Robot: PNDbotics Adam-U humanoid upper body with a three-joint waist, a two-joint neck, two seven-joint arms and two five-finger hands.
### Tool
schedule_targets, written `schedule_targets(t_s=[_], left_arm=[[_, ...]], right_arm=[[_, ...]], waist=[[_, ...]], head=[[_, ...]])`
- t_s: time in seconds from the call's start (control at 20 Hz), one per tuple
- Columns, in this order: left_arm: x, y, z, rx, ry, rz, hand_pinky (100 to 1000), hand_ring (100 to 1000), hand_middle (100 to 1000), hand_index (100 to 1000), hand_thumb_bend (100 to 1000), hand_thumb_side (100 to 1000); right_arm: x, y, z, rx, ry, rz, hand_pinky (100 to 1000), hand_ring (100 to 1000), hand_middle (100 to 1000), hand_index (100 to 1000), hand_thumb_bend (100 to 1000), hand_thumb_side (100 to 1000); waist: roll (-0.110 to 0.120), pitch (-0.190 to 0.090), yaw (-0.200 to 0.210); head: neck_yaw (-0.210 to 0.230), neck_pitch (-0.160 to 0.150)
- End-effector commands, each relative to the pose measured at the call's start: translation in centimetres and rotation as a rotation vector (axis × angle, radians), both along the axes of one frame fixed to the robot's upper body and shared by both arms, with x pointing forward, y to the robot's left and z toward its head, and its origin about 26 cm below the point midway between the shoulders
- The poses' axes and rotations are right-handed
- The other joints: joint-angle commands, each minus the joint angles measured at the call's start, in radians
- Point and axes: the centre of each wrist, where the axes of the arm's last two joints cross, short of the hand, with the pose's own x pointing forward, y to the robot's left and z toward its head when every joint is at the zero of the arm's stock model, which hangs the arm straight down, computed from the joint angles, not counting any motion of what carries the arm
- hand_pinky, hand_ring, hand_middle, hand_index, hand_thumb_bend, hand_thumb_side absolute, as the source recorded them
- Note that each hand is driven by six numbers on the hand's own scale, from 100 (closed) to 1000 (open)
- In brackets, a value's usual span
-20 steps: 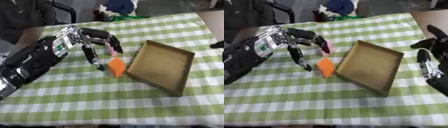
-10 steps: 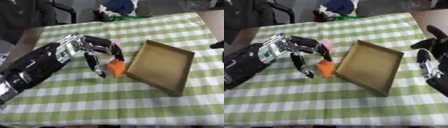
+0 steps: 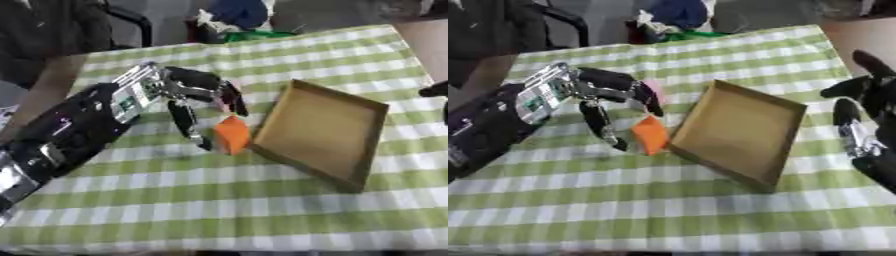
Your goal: Pick up objects on the table and place them in the box.
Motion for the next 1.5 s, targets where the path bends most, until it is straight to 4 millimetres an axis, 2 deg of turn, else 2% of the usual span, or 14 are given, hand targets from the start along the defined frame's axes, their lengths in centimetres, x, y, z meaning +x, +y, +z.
schedule_targets(t_s=[0.05, 1.0, 1.1, 1.3, 1.45, 1.5], left_arm=[[0.4, 0.5, 1.3, 0.323, -0.016, -0.353, 841, 845, 829, 883, 574, 125], [0.8, 0.5, -1.4, 0.324, 0.039, -0.317, 844, 854, 838, 893, 532, 124], [0.9, 0.6, -1.5, 0.321, 0.043, -0.307, 824, 822, 797, 871, 517, 117], [1.1, 0.9, -0.9, 0.300, 0.038, -0.273, 769, 718, 632, 800, 446, 100], [1.1, 1.0, -0.4, 0.280, 0.033, -0.253, 760, 702, 611, 786, 430, 100], [1.2, 1.1, 0.1, 0.268, 0.023, -0.245, 729, 635, 521, 699, 362, 100]], right_arm=[[0.0, -0.1, 0.5, -0.013, -0.018, 0.001, 882, 732, 626, 1000, 100, 571], [0.0, -0.1, 0.5, -0.010, -0.018, 0.003, 883, 736, 625, 1000, 100, 572], [0.0, -0.1, 0.5, -0.010, -0.018, 0.004, 883, 736, 625, 1000, 100, 572], [0.0, -0.1, 0.5, -0.008, -0.018, 0.004, 883, 737, 625, 1000, 100, 573], [0.0, -0.1, 0.5, -0.009, -0.017, 0.005, 883, 737, 625, 1000, 100, 573], [0.0, -0.1, 0.5, -0.008, -0.017, 0.004, 883, 738, 625, 1000, 100, 572]], waist=[[-0.005, -0.010, -0.002], [-0.004, -0.006, -0.009], [-0.005, -0.005, -0.010], [-0.005, -0.006, -0.009], [-0.005, -0.006, -0.009], [-0.006, -0.007, -0.008]], head=[[-0.003, 0.005], [-0.003, 0.005], [-0.003, 0.005], [-0.003, 0.005], [-0.004, 0.005], [-0.005, 0.005]])
